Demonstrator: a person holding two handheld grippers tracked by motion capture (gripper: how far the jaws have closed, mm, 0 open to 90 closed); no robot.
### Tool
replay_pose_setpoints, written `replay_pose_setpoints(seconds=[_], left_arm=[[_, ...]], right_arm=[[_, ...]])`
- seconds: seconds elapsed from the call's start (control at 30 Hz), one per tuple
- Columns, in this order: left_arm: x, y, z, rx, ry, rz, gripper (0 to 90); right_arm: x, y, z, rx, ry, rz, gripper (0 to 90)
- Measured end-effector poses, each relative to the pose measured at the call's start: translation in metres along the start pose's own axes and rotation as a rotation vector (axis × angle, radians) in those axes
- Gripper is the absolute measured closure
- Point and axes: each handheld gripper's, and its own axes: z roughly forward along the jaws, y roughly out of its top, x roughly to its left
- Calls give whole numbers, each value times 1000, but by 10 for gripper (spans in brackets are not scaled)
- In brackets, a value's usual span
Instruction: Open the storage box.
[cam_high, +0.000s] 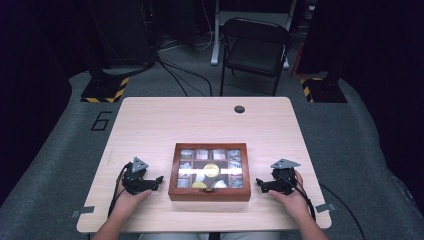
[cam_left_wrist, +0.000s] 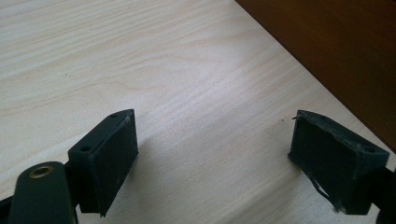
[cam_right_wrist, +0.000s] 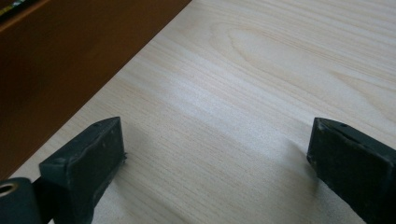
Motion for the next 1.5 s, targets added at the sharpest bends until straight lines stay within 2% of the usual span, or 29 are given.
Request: replay_pose_setpoints(seconds=[0.57, 0.67, 0.7, 0.73, 0.8, 0.9, 0.93, 0.97, 1.03, 1.07, 1.17, 1.3, 1.33, 1.37, 1.4, 1.5], left_arm=[[-2, 1, 1, -7, 17, -25, 150], [-2, 0, 1, -5, 16, -16, 151], [-2, 0, 1, -6, 16, -15, 151], [-2, 0, 0, -6, 14, -13, 152], [-2, 0, 0, 0, 10, -15, 157], [-3, 1, 0, -4, 13, -17, 185], [-3, 2, -1, -6, -7, -24, 212], [-3, 2, -1, -6, -7, -24, 226], [-4, 2, -2, -8, -21, -40, 248], [-4, 4, -3, 4, -41, -39, 264], [-4, 6, -5, 8, -51, -40, 281], [-5, 7, -6, 8, -65, -41, 305], [-5, 8, -7, 9, -68, -39, 311], [-5, 8, -8, 11, -68, -38, 314], [-5, 9, -9, 16, -71, -40, 315], [-6, 9, -10, 15, -73, -40, 322]], right_arm=[[1, -1, 0, -11, -7, 6, 37], [1, 0, 0, -11, -9, 8, 44], [1, 0, -1, -8, -5, 11, 74], [2, -1, -2, -26, -8, 8, 146], [2, -2, -3, -41, -4, -1, 163], [3, -2, -4, -31, -2, 12, 185], [4, -1, -6, -17, 5, 8, 237], [4, -1, -6, -17, 5, 8, 237], [5, 1, -9, 6, 9, -5, 295], [5, 2, -10, 21, 13, -3, 320], [5, 3, -14, 49, 25, -14, 341], [6, 3, -14, 45, 29, -10, 348], [8, 3, -16, 44, 28, -29, 352], [11, 4, -17, 41, 30, -7, 352], [10, 4, -17, 28, 29, -26, 352], [12, 6, -19, 19, 35, -29, 350]])
